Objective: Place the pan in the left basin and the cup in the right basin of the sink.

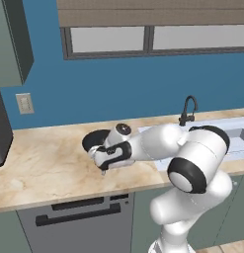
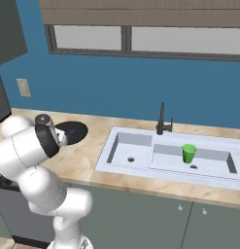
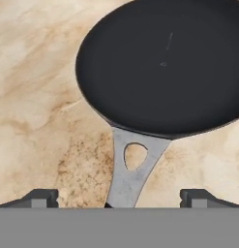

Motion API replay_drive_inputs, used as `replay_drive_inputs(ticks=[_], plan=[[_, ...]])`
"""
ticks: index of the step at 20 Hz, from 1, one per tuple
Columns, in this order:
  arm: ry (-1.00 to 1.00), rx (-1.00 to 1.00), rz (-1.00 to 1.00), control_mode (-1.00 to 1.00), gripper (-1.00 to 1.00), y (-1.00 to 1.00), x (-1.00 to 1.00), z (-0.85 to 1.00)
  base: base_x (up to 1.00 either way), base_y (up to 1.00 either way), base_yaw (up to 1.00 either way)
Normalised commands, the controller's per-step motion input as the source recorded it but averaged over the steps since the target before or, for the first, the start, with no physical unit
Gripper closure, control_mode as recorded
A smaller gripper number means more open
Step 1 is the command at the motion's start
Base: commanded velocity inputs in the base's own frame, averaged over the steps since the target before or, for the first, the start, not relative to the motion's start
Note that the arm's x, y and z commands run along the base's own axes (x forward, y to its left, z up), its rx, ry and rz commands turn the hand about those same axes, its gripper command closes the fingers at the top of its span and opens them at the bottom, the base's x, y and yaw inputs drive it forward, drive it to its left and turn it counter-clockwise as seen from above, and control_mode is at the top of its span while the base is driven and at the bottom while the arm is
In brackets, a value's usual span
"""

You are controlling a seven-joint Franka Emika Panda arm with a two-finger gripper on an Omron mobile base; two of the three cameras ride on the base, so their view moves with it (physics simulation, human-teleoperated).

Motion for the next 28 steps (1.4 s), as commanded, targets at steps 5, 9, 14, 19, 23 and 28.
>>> replay_drive_inputs(ticks=[5,9,14,19,23,28], plan=[[0.03,0.0,-0.01,-1.0,-1.0,0.0,0.0,-0.3,0.0,0.0,0.0],[0.04,0.0,-0.04,-1.0,-1.0,0.0,0.03,-0.25,0.0,0.0,0.0],[0.03,0.0,-0.05,-1.0,-1.0,0.0,0.3,-0.17,0.0,0.0,0.0],[0.03,0.0,-0.07,-1.0,-1.0,0.01,0.44,-0.15,0.0,0.0,0.0],[0.03,-0.01,-0.06,-1.0,-1.0,0.15,0.46,-0.13,0.0,0.0,0.0],[0.07,-0.01,-0.03,-1.0,-1.0,0.38,0.42,-0.23,0.0,0.0,0.0]])
